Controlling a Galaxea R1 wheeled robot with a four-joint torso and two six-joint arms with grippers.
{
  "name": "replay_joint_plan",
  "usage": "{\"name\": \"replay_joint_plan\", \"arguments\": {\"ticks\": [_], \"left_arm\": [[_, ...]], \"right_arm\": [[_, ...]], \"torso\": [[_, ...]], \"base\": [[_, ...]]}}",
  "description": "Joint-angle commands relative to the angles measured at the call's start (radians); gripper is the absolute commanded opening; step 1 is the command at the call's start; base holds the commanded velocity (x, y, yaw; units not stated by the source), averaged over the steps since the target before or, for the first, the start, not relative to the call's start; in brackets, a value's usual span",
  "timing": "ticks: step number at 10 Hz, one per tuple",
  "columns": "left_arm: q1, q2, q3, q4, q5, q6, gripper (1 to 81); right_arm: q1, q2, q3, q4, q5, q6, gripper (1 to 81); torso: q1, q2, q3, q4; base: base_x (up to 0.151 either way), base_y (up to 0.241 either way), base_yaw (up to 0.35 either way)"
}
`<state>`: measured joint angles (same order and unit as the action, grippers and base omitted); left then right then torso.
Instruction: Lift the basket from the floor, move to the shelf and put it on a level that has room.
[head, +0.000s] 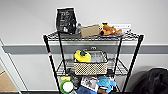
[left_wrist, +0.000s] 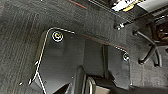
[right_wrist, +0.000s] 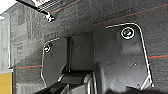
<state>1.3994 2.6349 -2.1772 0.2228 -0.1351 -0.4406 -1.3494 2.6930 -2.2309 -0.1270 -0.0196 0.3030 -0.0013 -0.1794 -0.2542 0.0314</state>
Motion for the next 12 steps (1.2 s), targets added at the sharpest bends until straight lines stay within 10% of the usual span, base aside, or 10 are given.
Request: {"name": "replay_joint_plan", "arguments": {"ticks": [1,12], "left_arm": [[-0.018,0.106,-0.152,0.046,0.048,0.008,81.1],[0.010,0.375,-0.549,0.059,0.058,0.007,81.1]], "right_arm": [[-0.001,0.167,-0.253,-0.100,-0.048,-0.002,81.1],[-0.040,0.354,-0.484,-0.129,-0.046,-0.030,81.1]], "torso": [[0.001,0.000,0.000,0.000],[0.001,-0.001,0.001,0.000]], "base": [[0.000,0.000,0.000],[0.000,0.000,0.000]]}}
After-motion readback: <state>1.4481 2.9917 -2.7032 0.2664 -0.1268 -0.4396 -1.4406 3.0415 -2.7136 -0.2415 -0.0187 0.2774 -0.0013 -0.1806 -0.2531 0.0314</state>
